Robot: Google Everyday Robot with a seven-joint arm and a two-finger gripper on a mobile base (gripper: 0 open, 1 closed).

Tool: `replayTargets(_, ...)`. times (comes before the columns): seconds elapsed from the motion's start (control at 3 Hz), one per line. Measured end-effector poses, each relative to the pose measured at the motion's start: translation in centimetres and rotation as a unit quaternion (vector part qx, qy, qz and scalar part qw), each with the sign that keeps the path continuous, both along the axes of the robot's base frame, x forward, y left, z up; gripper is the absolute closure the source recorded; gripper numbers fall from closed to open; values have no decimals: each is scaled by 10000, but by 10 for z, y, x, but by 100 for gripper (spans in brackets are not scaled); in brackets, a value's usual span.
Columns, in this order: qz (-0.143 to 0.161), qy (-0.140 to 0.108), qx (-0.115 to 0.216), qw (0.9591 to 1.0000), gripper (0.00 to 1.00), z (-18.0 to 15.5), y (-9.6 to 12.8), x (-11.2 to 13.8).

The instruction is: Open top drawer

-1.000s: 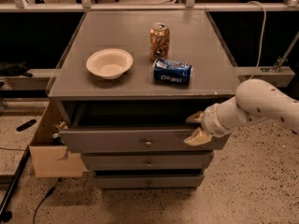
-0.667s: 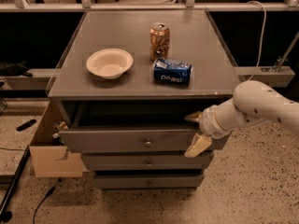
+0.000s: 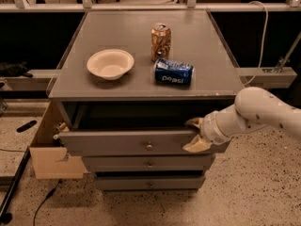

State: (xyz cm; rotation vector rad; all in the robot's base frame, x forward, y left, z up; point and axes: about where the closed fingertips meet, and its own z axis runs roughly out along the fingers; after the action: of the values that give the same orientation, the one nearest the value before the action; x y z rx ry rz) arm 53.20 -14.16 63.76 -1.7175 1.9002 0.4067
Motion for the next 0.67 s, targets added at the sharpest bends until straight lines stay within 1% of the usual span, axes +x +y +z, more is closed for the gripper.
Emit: replayTargets(0.67, 0, 0, 0, 10000, 99, 9, 0, 1)
